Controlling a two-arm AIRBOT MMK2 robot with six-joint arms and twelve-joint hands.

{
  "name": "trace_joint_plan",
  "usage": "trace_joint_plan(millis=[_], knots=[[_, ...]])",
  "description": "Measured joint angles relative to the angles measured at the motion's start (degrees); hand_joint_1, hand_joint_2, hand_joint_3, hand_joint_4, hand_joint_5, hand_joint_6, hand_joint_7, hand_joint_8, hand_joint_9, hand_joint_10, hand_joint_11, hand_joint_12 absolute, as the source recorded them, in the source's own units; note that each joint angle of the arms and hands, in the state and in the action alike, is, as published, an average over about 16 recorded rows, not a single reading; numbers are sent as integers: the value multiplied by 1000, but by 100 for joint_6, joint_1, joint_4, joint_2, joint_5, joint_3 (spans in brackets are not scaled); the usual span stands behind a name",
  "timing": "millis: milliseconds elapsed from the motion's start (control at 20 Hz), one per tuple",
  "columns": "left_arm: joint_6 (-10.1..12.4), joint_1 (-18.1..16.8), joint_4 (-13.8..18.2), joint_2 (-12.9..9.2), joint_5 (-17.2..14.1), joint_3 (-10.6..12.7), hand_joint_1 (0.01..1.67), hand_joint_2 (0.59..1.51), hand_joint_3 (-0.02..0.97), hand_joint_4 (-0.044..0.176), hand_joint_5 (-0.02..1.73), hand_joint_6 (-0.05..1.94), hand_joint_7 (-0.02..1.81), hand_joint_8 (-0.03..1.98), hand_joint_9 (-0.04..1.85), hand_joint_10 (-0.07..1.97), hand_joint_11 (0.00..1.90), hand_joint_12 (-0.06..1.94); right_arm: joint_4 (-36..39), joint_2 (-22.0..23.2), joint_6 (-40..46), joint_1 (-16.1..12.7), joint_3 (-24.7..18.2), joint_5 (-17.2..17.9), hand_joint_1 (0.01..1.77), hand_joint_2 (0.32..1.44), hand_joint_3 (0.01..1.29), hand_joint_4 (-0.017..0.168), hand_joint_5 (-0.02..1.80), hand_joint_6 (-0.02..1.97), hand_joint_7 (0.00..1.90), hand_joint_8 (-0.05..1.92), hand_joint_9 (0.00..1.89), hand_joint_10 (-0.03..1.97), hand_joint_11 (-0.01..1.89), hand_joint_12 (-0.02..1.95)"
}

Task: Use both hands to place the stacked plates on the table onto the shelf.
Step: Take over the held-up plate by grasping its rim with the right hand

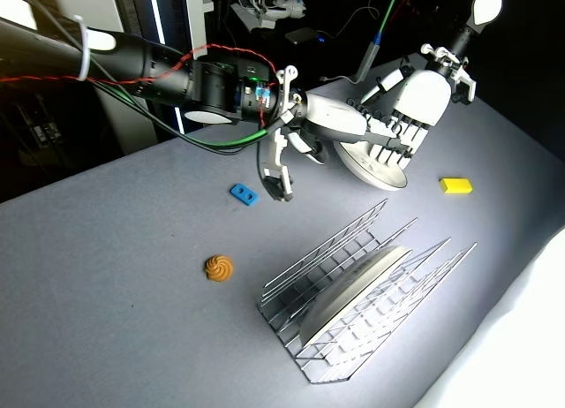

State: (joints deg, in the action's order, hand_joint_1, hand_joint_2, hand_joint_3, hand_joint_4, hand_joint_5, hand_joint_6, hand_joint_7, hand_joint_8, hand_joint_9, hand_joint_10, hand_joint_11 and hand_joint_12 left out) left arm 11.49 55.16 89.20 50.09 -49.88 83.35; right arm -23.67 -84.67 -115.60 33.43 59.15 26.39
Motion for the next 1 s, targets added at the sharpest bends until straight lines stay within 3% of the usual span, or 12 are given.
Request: trace_joint_plan(millis=[250,700,800,1000], knots=[[0,-6,16,18,-13,19,24,1119,20,-4,52,-13,53,-8,20,-39,44,195,-9,-406,43,83,458,39,840,1129,13,5,42,33,38,24,42,-3,19,148],[8,-24,60,38,-28,42,24,1123,21,-4,41,-15,48,-8,18,-39,44,190,22,-761,144,116,905,69,864,1167,13,2,350,75,386,49,390,67,99,888],[11,-35,72,40,-30,46,24,1124,21,-5,38,-16,47,-8,18,-39,44,185,45,-784,162,116,932,89,887,1163,13,0,435,137,484,113,488,180,154,1094],[26,-101,117,40,-31,49,24,1125,21,-5,35,-19,48,-9,22,-39,44,183,87,-801,175,116,946,131,939,1141,13,-3,581,302,654,376,652,599,268,1449]])
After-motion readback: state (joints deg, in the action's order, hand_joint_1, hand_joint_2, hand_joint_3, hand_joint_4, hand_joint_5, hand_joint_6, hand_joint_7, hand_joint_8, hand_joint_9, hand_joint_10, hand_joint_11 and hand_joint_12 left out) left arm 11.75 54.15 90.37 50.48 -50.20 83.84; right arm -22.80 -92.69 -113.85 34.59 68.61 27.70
